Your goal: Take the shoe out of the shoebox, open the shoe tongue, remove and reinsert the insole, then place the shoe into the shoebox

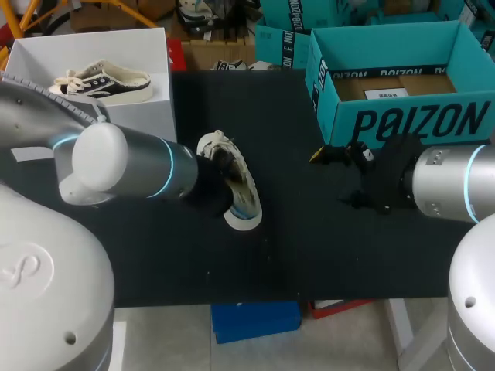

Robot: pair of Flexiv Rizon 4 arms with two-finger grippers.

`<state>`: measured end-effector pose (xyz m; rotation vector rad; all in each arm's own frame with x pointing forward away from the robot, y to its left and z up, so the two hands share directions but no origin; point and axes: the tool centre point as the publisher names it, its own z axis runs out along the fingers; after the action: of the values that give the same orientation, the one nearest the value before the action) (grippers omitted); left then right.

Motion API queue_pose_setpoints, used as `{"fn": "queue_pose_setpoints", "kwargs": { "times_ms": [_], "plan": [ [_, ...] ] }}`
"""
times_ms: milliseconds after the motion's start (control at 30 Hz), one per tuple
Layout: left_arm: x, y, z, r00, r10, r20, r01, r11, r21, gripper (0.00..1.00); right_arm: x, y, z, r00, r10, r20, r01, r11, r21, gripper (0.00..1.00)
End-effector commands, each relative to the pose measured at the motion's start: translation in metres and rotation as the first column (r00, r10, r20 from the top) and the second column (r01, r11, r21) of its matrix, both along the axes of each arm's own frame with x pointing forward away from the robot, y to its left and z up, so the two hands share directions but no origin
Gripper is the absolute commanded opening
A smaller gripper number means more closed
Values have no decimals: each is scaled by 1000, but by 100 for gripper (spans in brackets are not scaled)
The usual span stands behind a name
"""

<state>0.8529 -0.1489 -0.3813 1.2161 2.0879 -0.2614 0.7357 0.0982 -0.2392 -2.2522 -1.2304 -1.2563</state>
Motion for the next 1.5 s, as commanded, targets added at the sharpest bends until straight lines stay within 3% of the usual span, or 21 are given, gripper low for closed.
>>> {"fn": "queue_pose_setpoints", "kwargs": {
  "times_ms": [33, 100, 633, 967, 1000, 1033, 1067, 1100, 1333, 1433, 1500],
  "plan": [
    [3, -3, -10, 1000, -11, 9, 11, 1000, -1, 20, -2, -6, -1, 1000, 22, -16, -21, 1000, 20, 100],
    [2, -4, -8, 1000, -12, 8, 12, 1000, -12, 0, -2, -6, -1, 1000, 22, -16, -21, 1000, 20, 100],
    [-10, -11, 19, 999, -32, -5, 32, 993, -112, 0, -2, -6, -1, 1000, 22, -16, -21, 1000, 20, 100],
    [-25, -46, 9, 992, -108, -59, 99, 985, -143, 0, -2, -6, -1, 1000, 22, -16, -21, 1000, 20, 100],
    [-25, -48, 6, 992, -112, -62, 102, 986, -135, 29, -2, -6, -1, 1000, 22, -16, -21, 1000, 20, 100],
    [-25, -49, 4, 991, -113, -66, 104, 987, -126, 49, -2, -6, -1, 1000, 22, -16, -21, 1000, 20, 100],
    [-24, -49, 3, 992, -110, -68, 102, 988, -113, 83, -2, -6, -1, 1000, 22, -16, -21, 1000, 20, 100],
    [-22, -48, 2, 992, -103, -70, 95, 990, -108, 100, -2, -6, -1, 1000, 22, -16, -21, 1000, 20, 100],
    [-3, -23, 4, 998, -31, -57, 28, 998, -56, 100, -2, -6, -1, 1000, 22, -16, -21, 1000, 20, 100],
    [2, -13, 10, 999, -8, -42, 7, 999, -38, 86, -2, -6, -1, 1000, 22, -16, -21, 1000, 20, 100],
    [4, -8, 14, 999, 0, -33, -1, 999, -33, 82, -2, -6, -1, 1000, 22, -16, -21, 1000, 20, 100]
  ]
}}
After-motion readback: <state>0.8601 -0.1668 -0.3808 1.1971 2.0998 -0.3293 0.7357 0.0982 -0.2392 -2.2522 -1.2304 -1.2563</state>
